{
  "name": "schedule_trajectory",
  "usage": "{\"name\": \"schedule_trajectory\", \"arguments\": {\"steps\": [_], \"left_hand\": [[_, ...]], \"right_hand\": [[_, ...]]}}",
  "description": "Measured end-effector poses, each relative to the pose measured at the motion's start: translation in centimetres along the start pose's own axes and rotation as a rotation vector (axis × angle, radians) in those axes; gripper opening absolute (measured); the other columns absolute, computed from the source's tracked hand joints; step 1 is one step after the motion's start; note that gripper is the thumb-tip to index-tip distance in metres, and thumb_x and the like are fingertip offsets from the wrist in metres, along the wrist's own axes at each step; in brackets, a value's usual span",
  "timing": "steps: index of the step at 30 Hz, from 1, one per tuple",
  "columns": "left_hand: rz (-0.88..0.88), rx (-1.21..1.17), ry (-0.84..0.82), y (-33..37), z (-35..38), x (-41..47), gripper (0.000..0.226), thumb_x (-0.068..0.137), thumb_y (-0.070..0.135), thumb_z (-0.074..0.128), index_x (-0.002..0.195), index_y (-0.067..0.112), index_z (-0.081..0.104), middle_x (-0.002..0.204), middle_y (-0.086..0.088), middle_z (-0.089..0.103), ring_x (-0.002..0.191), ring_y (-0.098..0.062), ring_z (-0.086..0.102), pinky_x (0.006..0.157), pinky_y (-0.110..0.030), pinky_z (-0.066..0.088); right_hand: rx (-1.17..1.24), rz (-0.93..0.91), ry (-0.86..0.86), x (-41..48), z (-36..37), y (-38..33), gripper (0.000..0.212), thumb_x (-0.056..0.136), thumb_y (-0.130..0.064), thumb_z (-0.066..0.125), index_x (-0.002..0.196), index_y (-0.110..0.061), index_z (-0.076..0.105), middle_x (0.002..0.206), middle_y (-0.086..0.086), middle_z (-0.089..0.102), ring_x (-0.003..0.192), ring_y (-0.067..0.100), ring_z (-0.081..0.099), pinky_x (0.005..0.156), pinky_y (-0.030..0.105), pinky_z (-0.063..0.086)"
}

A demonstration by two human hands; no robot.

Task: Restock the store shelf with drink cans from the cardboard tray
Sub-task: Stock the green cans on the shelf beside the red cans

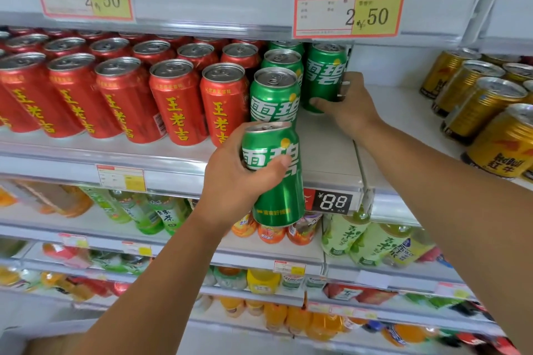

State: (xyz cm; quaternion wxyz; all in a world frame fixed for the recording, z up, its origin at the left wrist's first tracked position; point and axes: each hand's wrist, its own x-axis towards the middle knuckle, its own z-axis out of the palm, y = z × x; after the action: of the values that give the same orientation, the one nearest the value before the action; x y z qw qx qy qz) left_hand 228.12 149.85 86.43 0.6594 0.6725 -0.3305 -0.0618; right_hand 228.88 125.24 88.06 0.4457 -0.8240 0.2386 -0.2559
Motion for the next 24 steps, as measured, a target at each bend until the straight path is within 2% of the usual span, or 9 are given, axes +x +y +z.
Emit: {"name": "schedule_trajectory", "arguments": {"steps": [3,7,12,13,15,17,20,22,24], "left_hand": [[0.002,-0.005,-0.006,-0.1,-0.1,0.0,0.044,0.068,0.047,0.07,0.109,0.033,0.062,0.101,0.009,0.073,0.096,-0.013,0.07,0.082,-0.039,0.058],[-0.017,-0.004,-0.006,-0.1,0.0,0.0,0.044,0.067,0.048,0.07,0.109,0.034,0.062,0.102,0.009,0.073,0.097,-0.013,0.07,0.084,-0.041,0.058],[-0.051,-0.025,-0.013,0.4,-0.1,-0.4,0.043,0.068,0.045,0.071,0.108,0.034,0.062,0.101,0.012,0.073,0.095,-0.01,0.07,0.078,-0.027,0.057],[-0.057,-0.032,-0.021,0.6,-0.1,-0.4,0.041,0.069,0.042,0.073,0.108,0.034,0.062,0.1,0.013,0.073,0.095,-0.008,0.07,0.076,-0.024,0.056],[-0.073,-0.05,-0.041,1.0,-0.2,-0.6,0.038,0.076,0.028,0.078,0.11,0.031,0.062,0.1,0.012,0.073,0.094,-0.008,0.07,0.074,-0.02,0.055],[-0.079,-0.085,-0.054,1.6,-0.2,-0.7,0.037,0.082,0.011,0.076,0.114,0.023,0.061,0.099,0.009,0.074,0.092,-0.007,0.07,0.073,-0.018,0.054],[-0.061,-0.124,-0.044,2.7,0.0,-0.8,0.038,0.083,0.007,0.074,0.117,0.019,0.061,0.101,0.007,0.074,0.093,-0.006,0.07,0.074,-0.018,0.054],[-0.024,-0.102,-0.03,3.5,0.7,-0.7,0.044,0.078,0.015,0.08,0.117,0.025,0.061,0.106,0.008,0.073,0.098,-0.007,0.069,0.079,-0.021,0.055],[0.019,-0.044,-0.01,4.5,1.7,-0.6,0.049,0.073,0.024,0.082,0.117,0.029,0.061,0.108,0.011,0.072,0.1,-0.006,0.068,0.085,-0.026,0.056]], "right_hand": [[-0.032,-0.006,0.006,0.3,0.5,0.1,0.069,0.084,-0.032,0.073,0.138,-0.018,0.032,0.134,0.006,0.055,0.117,0.023,0.056,0.092,0.029,0.042],[-0.086,-0.008,0.014,0.0,0.8,-0.1,0.068,0.087,-0.033,0.069,0.142,-0.019,0.031,0.137,0.006,0.054,0.121,0.025,0.054,0.09,0.025,0.038],[-0.036,0.11,-0.035,-1.6,-0.1,-1.5,0.081,0.085,-0.041,0.069,0.149,-0.015,0.027,0.146,0.007,0.045,0.132,0.023,0.045,0.096,0.026,0.036],[-0.054,0.104,-0.035,-2.7,-0.6,-2.1,0.075,0.086,-0.041,0.068,0.146,-0.014,0.033,0.143,0.007,0.047,0.131,0.021,0.045,0.095,0.025,0.036],[-0.083,0.003,-0.047,-6.1,-1.7,-3.1,0.045,0.09,-0.033,0.064,0.131,-0.02,0.05,0.122,-0.003,0.057,0.117,0.013,0.053,0.085,0.019,0.038],[-0.023,-0.073,-0.077,-10.0,-2.8,-3.6,0.038,0.091,-0.023,0.061,0.128,-0.028,0.054,0.115,-0.014,0.061,0.108,0.005,0.057,0.086,0.017,0.041],[0.156,-0.094,-0.241,-15.2,-4.0,-3.6,0.051,0.086,-0.011,0.062,0.131,-0.033,0.05,0.12,-0.016,0.063,0.113,-0.003,0.057,0.102,0.023,0.042],[0.228,-0.092,-0.366,-17.2,-3.8,-3.8,0.068,0.077,-0.024,0.072,0.137,-0.035,0.043,0.126,-0.016,0.059,0.118,-0.002,0.055,0.105,0.028,0.043],[0.219,-0.11,-0.354,-17.8,-3.3,-4.2,0.083,0.066,-0.039,0.079,0.138,-0.036,0.04,0.127,-0.017,0.059,0.116,0.001,0.058,0.099,0.03,0.048]]}}
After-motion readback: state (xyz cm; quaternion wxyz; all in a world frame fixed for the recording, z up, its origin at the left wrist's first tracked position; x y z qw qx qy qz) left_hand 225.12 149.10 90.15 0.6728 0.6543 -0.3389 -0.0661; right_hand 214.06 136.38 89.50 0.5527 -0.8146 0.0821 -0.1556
